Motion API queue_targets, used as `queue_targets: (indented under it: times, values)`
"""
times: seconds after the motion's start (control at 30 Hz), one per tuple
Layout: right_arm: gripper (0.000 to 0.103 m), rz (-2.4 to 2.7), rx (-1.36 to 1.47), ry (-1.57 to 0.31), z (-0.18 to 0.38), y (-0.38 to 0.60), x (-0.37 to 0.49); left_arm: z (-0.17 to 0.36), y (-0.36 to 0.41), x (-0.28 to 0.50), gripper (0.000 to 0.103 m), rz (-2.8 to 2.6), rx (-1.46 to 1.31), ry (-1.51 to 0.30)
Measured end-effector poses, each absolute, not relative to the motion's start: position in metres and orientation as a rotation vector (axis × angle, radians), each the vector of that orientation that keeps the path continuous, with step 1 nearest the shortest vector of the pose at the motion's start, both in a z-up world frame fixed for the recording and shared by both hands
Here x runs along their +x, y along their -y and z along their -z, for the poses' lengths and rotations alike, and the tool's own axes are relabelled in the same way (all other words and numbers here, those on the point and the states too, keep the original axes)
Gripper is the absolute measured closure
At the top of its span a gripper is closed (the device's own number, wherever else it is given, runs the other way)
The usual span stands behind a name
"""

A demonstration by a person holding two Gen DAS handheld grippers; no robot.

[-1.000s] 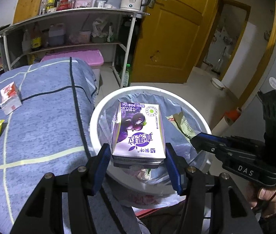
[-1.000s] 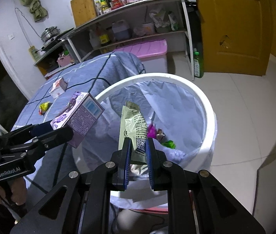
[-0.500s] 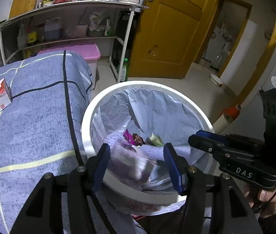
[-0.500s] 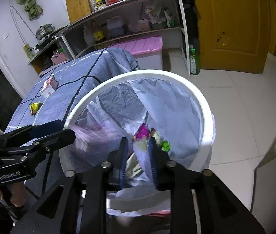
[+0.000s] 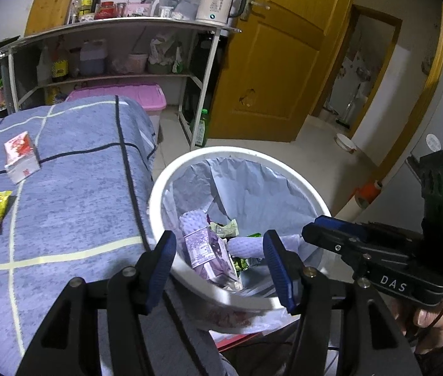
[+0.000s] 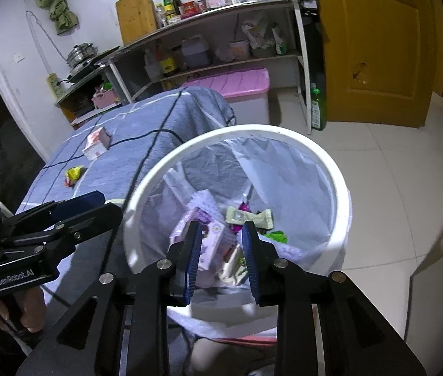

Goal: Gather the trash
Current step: 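Open both tools to drop the carton and wrapper into the bin, then move both tools back over the table toward the juice box and yellow wrapper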

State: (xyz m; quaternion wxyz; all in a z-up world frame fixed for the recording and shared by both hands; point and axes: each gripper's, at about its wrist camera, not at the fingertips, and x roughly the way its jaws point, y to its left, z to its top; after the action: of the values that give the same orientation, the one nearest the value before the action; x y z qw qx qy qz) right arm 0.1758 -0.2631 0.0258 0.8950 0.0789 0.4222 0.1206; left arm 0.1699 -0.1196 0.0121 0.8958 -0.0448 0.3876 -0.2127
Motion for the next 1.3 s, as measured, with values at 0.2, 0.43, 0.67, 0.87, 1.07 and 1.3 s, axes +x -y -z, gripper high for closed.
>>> queue_targets:
  times: [0.2,0.43,0.67,0.87,1.07,1.3]
  values:
    - [0.075,-0.289,0.139,-0.849,-0.040,0.243,0.162,-0.021,0.102,0.155,0.043,0.412,-0.105,-0.777]
    - [0.075,-0.345,0.111,-0.826,-0.052,0.218,0.150,-0.027,0.081,0.139,0.043,0.372,-0.114,-0.755]
    - [0.075,-0.385,0.091,-0.813,-0.058,0.199,0.144,-0.030,0.060,0.128,0.043,0.329,-0.130,-0.738]
    - [0.075,-0.416,0.080,-0.807,-0.060,0.186,0.141,-0.029,0.045,0.122,0.043,0.290,-0.143,-0.732]
    - [0.072,-0.446,0.076,-0.809,-0.061,0.174,0.143,-0.027,0.025,0.117,0.043,0.246,-0.156,-0.728]
    - [0.067,-0.491,0.063,-0.810,-0.060,0.156,0.148,-0.022,0.000,0.115,0.043,0.178,-0.181,-0.731]
